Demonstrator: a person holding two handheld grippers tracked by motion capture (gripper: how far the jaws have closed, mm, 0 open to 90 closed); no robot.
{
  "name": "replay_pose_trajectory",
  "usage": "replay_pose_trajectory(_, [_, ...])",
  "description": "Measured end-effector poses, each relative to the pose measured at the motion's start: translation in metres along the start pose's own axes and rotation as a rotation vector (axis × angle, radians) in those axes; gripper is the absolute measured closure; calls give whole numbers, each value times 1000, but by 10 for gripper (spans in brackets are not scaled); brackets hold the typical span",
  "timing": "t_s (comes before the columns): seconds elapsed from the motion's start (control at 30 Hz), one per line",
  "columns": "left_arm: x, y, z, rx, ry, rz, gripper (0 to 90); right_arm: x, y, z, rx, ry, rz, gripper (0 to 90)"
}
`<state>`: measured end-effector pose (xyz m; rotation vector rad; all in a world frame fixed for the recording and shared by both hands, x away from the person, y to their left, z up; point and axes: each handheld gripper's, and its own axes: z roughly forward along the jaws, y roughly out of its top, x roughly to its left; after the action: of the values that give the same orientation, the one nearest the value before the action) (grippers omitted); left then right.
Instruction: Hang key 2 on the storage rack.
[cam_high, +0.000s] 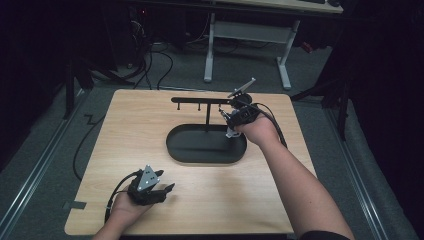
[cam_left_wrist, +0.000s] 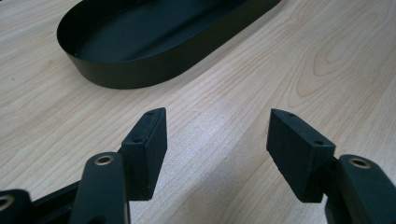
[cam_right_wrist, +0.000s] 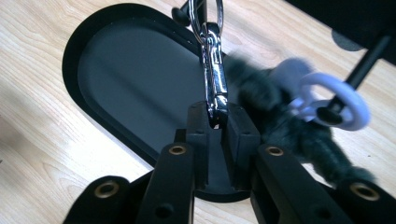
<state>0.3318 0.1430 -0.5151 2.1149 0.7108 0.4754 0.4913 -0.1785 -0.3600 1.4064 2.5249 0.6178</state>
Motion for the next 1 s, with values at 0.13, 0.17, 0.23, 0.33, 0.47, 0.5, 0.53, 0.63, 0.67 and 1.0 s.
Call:
replay_pose_trajectory(0.13, [0,0,0,-2,0,0,389,1,-1,4,-2,5,13,775])
replay_pose_trajectory(0.17, [0,0,0,-2,-2,0,390,0,-1,5,-2,6,16,772])
replay_pose_trajectory(0.23, [0,0,0,1,-5,3,391,1,-1,6,-5,4,7,771])
replay_pose_trajectory(0.33, [0,0,0,0,-5,4,392,3,-1,7,-5,14,8,768])
replay_pose_trajectory(0.47, [0,0,0,-1,-3,3,391,6,-2,7,-6,20,0,759])
replay_pose_trajectory(0.5, [0,0,0,-1,-3,2,391,8,-2,7,-4,23,12,756])
replay_pose_trajectory(0.53, [0,0,0,-1,-4,3,391,7,-3,7,-7,22,4,752])
replay_pose_trajectory(0.63, [0,0,0,-3,-3,4,391,7,-8,7,-3,26,7,738])
replay_pose_trajectory(0.67, [0,0,1,-1,-3,6,391,7,-10,7,-3,27,13,734])
replay_pose_trajectory(1.0, [-2,1,3,4,-6,10,391,8,-40,9,-20,45,12,731])
